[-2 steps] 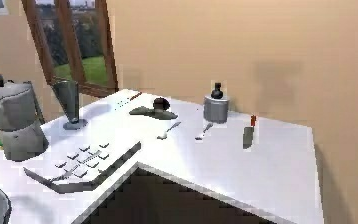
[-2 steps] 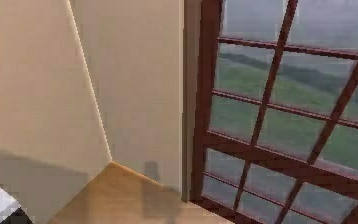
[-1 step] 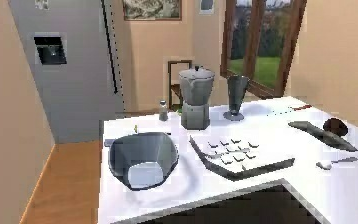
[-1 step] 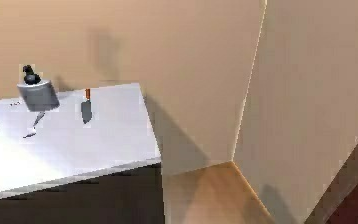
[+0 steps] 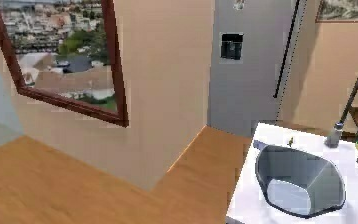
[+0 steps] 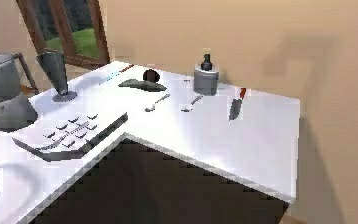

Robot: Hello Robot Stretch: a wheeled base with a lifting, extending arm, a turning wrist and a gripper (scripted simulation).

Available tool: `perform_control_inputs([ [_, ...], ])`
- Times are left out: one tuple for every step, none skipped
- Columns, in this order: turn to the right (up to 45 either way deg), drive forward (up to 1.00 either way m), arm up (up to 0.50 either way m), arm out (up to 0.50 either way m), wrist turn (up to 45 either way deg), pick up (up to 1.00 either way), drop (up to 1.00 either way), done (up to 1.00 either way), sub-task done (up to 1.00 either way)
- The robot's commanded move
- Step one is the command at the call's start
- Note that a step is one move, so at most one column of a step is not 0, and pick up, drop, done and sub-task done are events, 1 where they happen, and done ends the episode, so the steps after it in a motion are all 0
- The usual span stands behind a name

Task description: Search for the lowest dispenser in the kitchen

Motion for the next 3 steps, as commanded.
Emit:
perform_control_inputs([
  [-39.0, 0.0, 0.0, 0.0, 0.0, 0.0, 0.0, 0.0, 0.0],
  [0.0, 0.8, 0.0, 0.0, 0.0, 0.0, 0.0, 0.0, 0.0],
  [45.0, 0.0, 0.0, 0.0, 0.0, 0.0, 0.0, 0.0, 0.0],
])
